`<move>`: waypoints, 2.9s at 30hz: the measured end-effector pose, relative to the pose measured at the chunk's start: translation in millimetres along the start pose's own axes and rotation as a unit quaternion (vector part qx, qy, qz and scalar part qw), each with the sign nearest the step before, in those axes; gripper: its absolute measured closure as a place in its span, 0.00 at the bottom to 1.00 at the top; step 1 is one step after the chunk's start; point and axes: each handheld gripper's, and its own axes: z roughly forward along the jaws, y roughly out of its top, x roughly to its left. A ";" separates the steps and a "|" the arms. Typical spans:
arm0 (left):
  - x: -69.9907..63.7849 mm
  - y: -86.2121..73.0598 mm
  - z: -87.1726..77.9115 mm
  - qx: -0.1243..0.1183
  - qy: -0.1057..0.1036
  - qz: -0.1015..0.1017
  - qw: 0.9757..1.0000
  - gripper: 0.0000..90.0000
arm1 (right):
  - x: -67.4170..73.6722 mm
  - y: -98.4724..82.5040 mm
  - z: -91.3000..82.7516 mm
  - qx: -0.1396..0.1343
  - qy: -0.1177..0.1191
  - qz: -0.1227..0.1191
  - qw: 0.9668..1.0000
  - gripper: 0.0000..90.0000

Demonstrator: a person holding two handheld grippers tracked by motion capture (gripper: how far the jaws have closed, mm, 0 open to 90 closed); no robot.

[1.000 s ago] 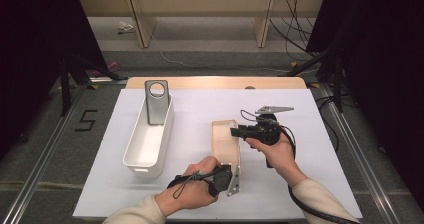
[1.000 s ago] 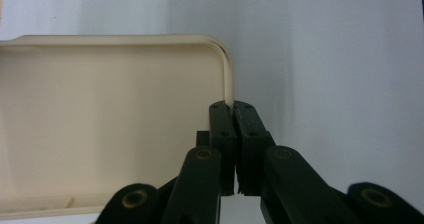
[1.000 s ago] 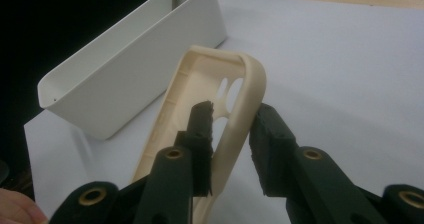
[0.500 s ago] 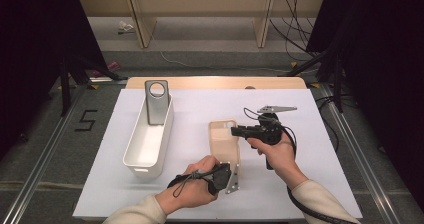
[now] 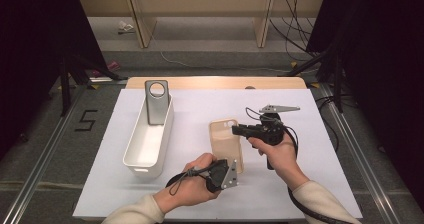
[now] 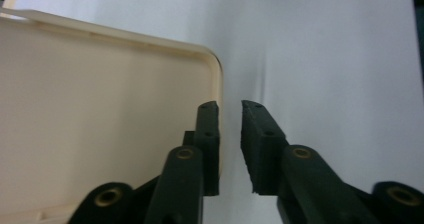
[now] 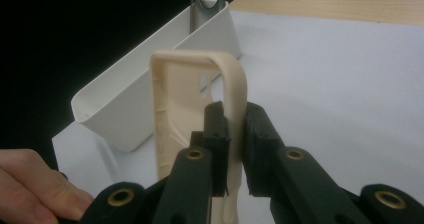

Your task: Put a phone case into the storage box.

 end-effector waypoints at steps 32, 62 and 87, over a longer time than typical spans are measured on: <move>57.3 -31.5 -35.5 -0.152 0.109 -0.216 0.958 0.37 | -7.2 -1.3 -9.0 -0.027 -0.029 0.008 0.999 0.91; 85.1 -39.2 -37.1 -0.202 0.118 -0.379 0.895 0.69 | -1.6 -3.1 -5.8 -0.031 -0.030 0.009 0.999 0.91; 83.6 -40.0 -41.5 -0.207 0.134 -0.434 0.866 0.93 | 4.6 -4.6 0.1 -0.029 -0.023 0.000 0.999 0.91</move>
